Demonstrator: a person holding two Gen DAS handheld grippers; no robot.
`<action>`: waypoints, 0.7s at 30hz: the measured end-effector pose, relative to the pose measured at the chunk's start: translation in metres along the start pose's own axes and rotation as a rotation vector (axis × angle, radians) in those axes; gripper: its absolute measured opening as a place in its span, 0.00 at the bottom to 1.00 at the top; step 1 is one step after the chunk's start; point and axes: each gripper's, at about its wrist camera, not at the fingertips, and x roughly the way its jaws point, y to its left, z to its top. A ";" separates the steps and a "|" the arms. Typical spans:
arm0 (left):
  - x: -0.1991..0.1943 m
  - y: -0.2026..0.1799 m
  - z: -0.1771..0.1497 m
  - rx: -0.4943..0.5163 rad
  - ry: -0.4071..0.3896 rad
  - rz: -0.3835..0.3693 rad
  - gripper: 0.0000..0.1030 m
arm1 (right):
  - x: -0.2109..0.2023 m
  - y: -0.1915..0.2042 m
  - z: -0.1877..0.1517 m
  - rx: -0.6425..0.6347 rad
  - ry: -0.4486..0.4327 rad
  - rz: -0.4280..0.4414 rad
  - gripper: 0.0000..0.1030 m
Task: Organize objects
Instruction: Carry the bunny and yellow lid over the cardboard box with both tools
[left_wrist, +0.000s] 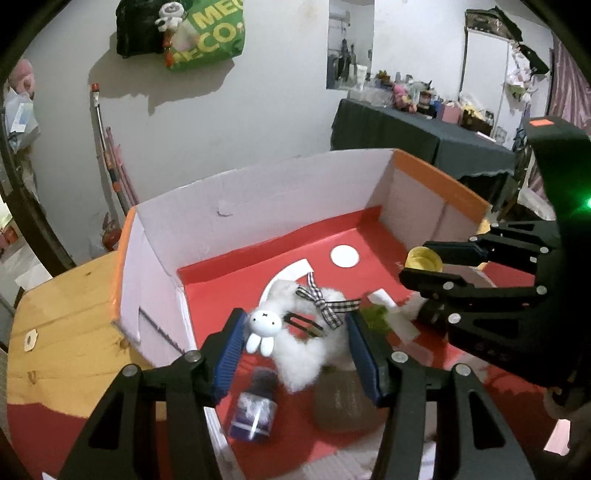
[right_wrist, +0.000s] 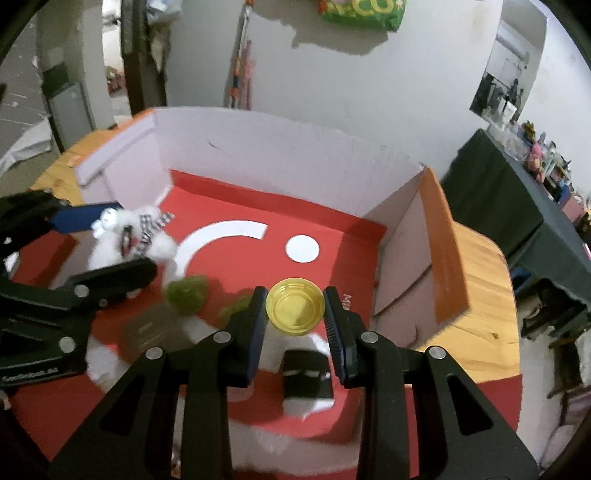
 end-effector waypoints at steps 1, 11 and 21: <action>0.005 0.001 0.002 -0.006 0.010 0.007 0.55 | 0.006 -0.002 0.002 0.004 0.013 -0.009 0.28; 0.043 0.011 0.007 -0.055 0.113 0.028 0.55 | 0.045 -0.017 0.011 0.031 0.126 -0.019 0.28; 0.067 0.022 0.003 -0.102 0.209 0.017 0.55 | 0.067 -0.022 0.012 0.049 0.205 0.016 0.28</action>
